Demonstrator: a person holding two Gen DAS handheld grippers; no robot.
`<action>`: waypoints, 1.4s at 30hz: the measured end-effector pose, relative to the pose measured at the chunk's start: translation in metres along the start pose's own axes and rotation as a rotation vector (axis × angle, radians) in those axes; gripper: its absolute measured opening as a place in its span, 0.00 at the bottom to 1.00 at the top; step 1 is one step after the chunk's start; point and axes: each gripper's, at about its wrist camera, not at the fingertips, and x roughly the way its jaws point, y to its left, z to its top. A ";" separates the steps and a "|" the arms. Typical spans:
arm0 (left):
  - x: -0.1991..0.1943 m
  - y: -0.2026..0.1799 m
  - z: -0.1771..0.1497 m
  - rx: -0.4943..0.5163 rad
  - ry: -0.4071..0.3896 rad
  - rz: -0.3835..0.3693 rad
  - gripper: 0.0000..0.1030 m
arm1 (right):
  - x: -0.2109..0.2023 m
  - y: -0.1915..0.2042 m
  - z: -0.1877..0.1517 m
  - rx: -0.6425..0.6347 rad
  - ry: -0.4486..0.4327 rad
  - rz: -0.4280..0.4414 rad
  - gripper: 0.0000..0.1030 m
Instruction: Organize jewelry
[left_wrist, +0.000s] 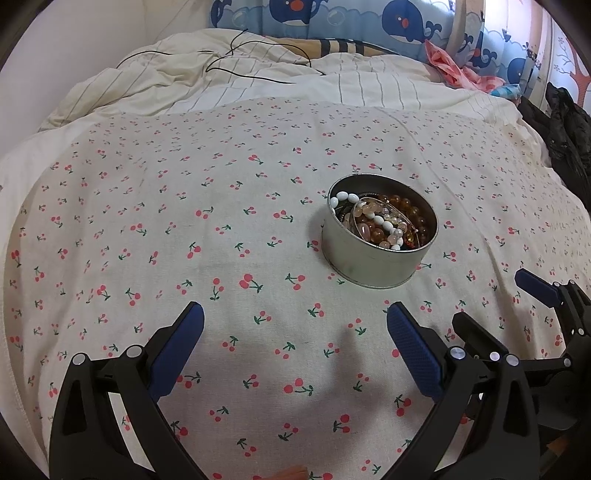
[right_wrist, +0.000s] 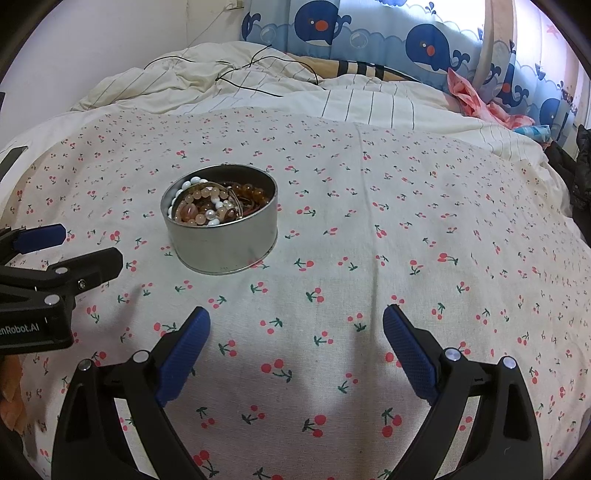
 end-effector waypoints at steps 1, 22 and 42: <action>0.001 0.000 0.000 -0.003 0.005 -0.003 0.93 | 0.000 -0.001 -0.001 0.000 0.000 -0.001 0.88; 0.002 0.003 0.006 -0.004 0.029 0.032 0.93 | 0.000 0.001 0.000 -0.011 0.004 -0.007 0.88; 0.003 0.004 0.008 -0.002 0.041 0.031 0.93 | 0.000 0.000 0.000 -0.013 0.002 -0.009 0.92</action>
